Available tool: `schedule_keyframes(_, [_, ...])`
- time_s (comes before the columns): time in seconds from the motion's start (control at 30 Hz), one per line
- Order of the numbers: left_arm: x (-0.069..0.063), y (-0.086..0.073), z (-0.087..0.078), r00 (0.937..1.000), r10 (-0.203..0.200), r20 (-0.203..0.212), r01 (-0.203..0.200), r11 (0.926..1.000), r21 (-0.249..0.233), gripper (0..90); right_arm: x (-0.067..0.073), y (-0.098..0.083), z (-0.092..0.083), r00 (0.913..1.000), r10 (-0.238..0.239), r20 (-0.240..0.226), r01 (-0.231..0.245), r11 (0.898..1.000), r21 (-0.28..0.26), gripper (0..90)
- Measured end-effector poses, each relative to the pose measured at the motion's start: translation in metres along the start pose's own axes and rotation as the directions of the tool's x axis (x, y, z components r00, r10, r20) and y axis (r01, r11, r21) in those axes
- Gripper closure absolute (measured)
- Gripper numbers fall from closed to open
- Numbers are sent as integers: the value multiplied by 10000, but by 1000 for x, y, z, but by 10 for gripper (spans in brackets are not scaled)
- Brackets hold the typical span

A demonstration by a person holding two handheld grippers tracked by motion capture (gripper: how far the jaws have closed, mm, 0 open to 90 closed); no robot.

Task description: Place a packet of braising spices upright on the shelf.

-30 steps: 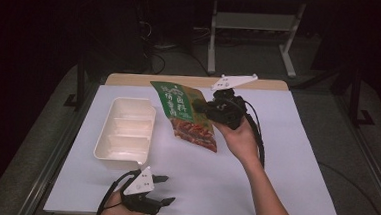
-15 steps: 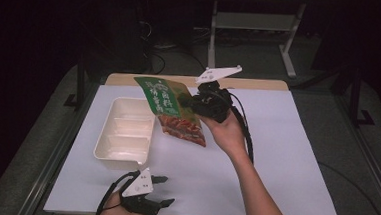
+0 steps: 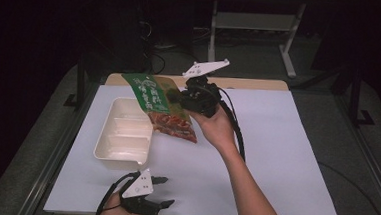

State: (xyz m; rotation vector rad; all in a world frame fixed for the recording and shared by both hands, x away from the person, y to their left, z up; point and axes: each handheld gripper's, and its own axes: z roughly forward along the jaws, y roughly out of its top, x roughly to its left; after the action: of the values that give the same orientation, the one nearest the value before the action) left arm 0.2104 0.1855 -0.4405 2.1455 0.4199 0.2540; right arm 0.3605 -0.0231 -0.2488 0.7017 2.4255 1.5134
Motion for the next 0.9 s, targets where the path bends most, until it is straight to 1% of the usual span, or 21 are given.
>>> schedule_keyframes(0.17, [0, 0, -1, 10000, 27, -9, -27, 10000, -10, 316, 3, 6, 7, 9999, -94, -95, 93, 9999, -45, 895])
schedule_keyframes(0.3, [0, 0, 0, 9999, 125, 9, -125, 9999, 94, 315, 7, 11, 16, 9995, -173, -246, 172, 9998, -27, 895])
schedule_keyframes(0.37, [0, -1, 0, 9999, 128, 15, -129, 9999, 106, 315, 7, 12, 17, 9995, -177, -271, 176, 9998, -34, 895])
schedule_keyframes(0.43, [-1, -1, 1, 10000, 44, 33, -44, 10000, 18, 314, 9, 15, 20, 9993, -197, -329, 196, 9998, -34, 895])
schedule_keyframes(0.5, [0, 0, -1, 9999, 123, 20, -123, 9999, 77, 314, 11, 18, 25, 9989, -282, -363, 282, 9996, -23, 895])
schedule_keyframes(0.57, [0, 0, -1, 10000, 97, 1, -97, 10000, 14, 314, 12, 20, 27, 9986, -366, -377, 364, 9993, -57, 895])
schedule_keyframes(0.67, [1, 0, -1, 9999, 130, 2, -130, 9999, 22, 314, 13, 22, 30, 9983, -377, -438, 373, 9993, -103, 895])
schedule_keyframes(0.8, [1, -1, -2, 10000, 9, -6, -9, 10000, -63, 314, 16, 25, 39, 9977, -383, -555, 380, 9992, -76, 895])
schedule_keyframes(0.83, [1, -1, -2, 10000, 14, -7, -14, 10000, -56, 314, 16, 26, 41, 9972, -477, -574, 474, 9989, -62, 895])
schedule_keyframes(0.9, [1, -1, -2, 10000, 4, -5, -4, 10000, -60, 314, 17, 27, 45, 9967, -502, -642, 499, 9987, -71, 895])
